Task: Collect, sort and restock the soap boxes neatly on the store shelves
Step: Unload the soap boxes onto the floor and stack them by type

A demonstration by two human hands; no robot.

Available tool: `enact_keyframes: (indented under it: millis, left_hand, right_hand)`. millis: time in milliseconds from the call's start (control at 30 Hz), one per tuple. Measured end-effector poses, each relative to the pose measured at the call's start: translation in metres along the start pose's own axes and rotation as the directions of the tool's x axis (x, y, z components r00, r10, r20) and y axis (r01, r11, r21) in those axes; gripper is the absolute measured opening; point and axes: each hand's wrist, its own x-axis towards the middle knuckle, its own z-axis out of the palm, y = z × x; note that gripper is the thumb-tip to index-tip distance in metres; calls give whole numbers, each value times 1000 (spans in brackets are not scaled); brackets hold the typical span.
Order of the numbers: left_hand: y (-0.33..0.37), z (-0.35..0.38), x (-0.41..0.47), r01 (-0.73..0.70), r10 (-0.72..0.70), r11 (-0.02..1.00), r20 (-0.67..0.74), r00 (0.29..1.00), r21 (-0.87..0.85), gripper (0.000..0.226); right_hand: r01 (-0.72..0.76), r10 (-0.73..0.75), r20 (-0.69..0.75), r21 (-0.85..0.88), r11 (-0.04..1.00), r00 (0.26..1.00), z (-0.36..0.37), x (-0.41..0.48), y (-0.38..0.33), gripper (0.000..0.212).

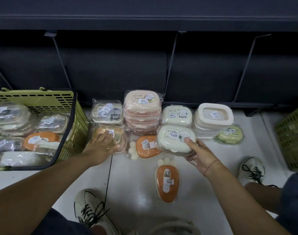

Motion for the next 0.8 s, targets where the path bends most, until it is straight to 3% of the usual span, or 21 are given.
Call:
enact_keyframes:
  millis: [33, 100, 200, 233, 300, 400, 500, 533, 600, 667, 800]
  left_hand:
    - [7, -4, -3, -12, 12, 1000, -50, 999, 10, 71]
    - [28, -20, -10, -84, 70, 996, -285, 956, -38, 72]
    - [69, -52, -11, -280, 205, 960, -607, 768, -30, 78]
    - [82, -61, -5, -314, 270, 949, -620, 737, 41, 79]
    - [104, -72, 12, -309, 362, 932, -545, 756, 190, 85]
    - [123, -69, 34, -246, 350, 928, -429, 832, 279, 85]
    - [128, -60, 43, -222, 339, 928, -427, 838, 300, 82]
    - [127, -59, 44, -216, 339, 926, -429, 838, 309, 83]
    - [124, -59, 43, -204, 335, 924, -427, 840, 324, 86]
    - [122, -59, 43, -196, 333, 922, -427, 841, 334, 87]
    - [120, -60, 37, -234, 358, 921, -439, 824, 311, 85]
  right_hand:
    - [20, -20, -7, 18, 1000, 1000, -5, -1, -7, 63]
    - [78, -77, -17, 43, 996, 997, -13, -2, -23, 83]
    - [211, -212, -24, -25, 977, 977, -15, 2, -50, 75]
    - [245, -248, -31, -84, 966, 968, -13, 7, -58, 69]
    - [279, -301, -59, -241, 930, 952, -6, 21, -73, 64]
    - [273, -324, -77, -378, 885, 943, 6, 45, -85, 69]
    - [224, -325, -110, -520, 824, 939, 17, 62, -89, 75]
    - [199, -346, -125, -619, 759, 930, 20, 66, -88, 73]
    - [123, -461, -163, -840, 529, 872, 28, 68, -85, 63]
    - [67, -584, -158, -937, 344, 796, 34, 66, -81, 56]
    - [82, -662, -181, -935, 346, 727, 36, 60, -69, 56]
